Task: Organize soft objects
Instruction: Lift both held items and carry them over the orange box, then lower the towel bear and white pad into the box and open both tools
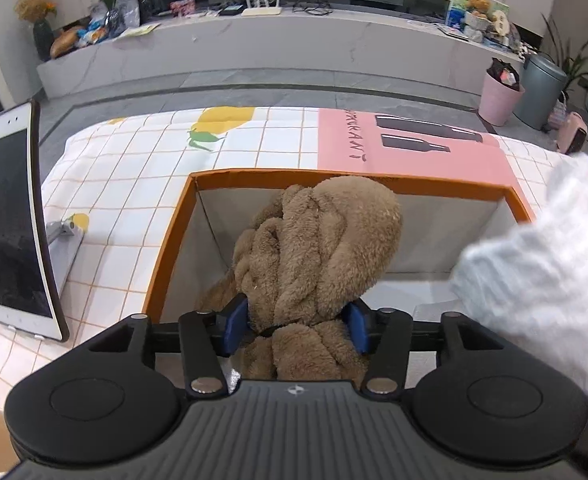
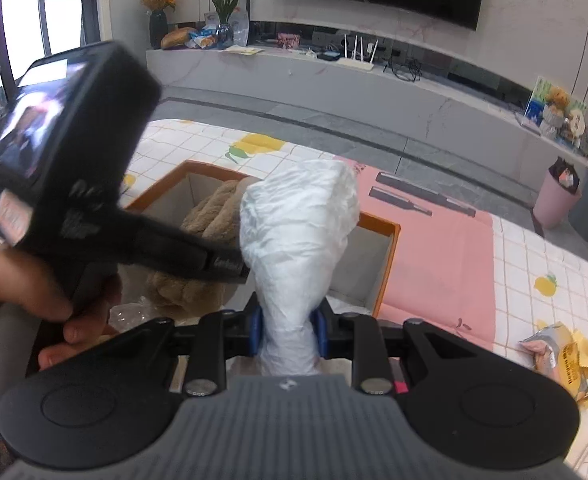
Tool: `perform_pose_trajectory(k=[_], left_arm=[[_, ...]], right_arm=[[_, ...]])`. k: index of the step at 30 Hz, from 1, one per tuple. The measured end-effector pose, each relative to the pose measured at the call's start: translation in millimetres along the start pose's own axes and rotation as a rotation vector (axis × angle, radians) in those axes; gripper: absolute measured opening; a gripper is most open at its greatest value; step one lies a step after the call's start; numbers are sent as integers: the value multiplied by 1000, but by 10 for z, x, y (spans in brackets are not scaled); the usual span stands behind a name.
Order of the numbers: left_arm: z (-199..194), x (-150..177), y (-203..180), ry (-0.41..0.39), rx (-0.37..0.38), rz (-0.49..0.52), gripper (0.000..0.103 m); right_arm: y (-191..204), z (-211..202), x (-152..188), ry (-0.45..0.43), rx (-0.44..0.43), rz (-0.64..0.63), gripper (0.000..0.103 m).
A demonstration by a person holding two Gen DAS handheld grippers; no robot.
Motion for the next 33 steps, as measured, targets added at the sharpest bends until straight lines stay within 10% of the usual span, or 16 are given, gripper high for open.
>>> perform_pose_trajectory(k=[7,21,33], left_arm=[[-368,3,99,-142,30,-5,90],[-634,63,812,-200,135,-263,91],[-615,121,882,-196,182,-293,89]], right_arm=[[-16,113,-99,31,21,-27,24],[210,1003,-234,324,95,0,25],[124,1407,-124,371,65,180,25]])
Point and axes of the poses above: each gripper's, at about its wrist camera, not at the fingertips, and z roughly the way its jaws point, y to its left, x to its underside, the point moved 4 cm from there along z, roughly the way its jaws point, and after that the axes turned 3 degrees about x, right-handed, at the moved point
